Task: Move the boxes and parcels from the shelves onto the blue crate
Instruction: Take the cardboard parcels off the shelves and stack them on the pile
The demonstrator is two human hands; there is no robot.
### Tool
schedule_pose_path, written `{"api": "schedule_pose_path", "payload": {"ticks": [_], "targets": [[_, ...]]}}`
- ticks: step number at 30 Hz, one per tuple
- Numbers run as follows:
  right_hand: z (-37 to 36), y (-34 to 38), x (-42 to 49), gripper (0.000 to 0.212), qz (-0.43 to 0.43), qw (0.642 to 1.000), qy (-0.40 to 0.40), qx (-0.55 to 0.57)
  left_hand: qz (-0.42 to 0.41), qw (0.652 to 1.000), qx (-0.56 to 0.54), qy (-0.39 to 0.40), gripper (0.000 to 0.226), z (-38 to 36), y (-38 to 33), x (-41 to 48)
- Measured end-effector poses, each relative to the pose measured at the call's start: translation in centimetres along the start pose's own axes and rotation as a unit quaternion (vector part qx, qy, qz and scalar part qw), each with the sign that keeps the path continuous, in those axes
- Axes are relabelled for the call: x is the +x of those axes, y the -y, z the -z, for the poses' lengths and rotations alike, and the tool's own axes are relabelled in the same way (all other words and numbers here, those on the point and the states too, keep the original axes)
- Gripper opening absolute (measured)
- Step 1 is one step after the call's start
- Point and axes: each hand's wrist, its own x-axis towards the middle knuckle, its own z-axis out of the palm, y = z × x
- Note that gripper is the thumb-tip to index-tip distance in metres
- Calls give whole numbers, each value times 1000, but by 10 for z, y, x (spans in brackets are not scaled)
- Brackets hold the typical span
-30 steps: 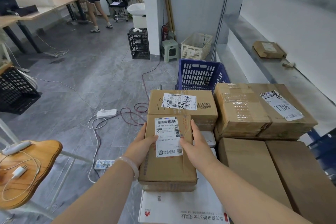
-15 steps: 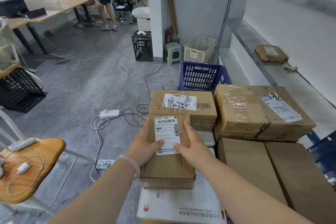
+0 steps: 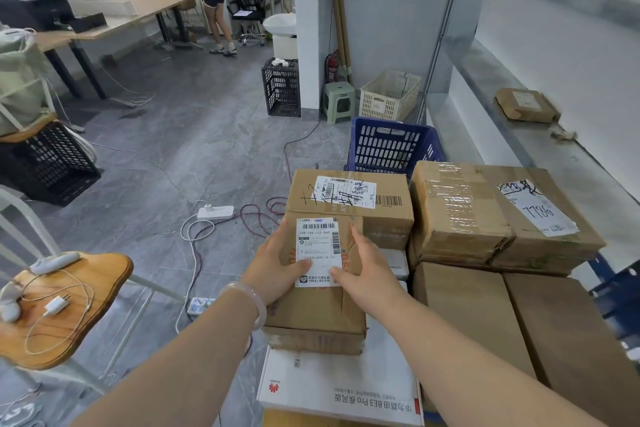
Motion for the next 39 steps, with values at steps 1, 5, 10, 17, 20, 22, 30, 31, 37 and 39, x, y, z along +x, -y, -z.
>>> {"api": "schedule_pose_path", "payload": {"ticks": [1, 5, 10, 17, 20, 22, 30, 31, 37, 39], "targets": [[1, 0, -1, 87, 3, 1000, -3, -3, -15, 1000, 10, -6, 81, 0, -1, -2], [9, -3, -9, 90, 32, 998, -11, -52, -34, 995, 91, -29, 87, 1, -3, -9], [28, -9, -47, 90, 47, 985, -54, -156, -97, 960, 258, -54, 87, -3, -25, -24], [47, -5, -135, 94, -9, 947, -193, -258, -271, 899, 345, -21, 88, -29, -79, -50], [33, -17, -182, 96, -75, 922, -232, -301, -350, 869, 350, 16, 87, -53, -85, -80], [20, -29, -217, 98, -119, 915, -253, -291, -397, 847, 351, 46, 88, -72, -81, -104], [-4, -62, -375, 99, -269, 857, -342, -276, -511, 783, 307, 179, 88, -153, -100, -214], [-3, -65, -397, 99, -286, 845, -357, -276, -530, 769, 302, 192, 87, -163, -105, -231], [-17, -89, -523, 98, -371, 779, -432, -261, -616, 687, 298, 244, 92, -218, -130, -340], [-26, -94, -564, 97, -392, 758, -451, -263, -637, 662, 291, 266, 92, -233, -134, -382]]}}
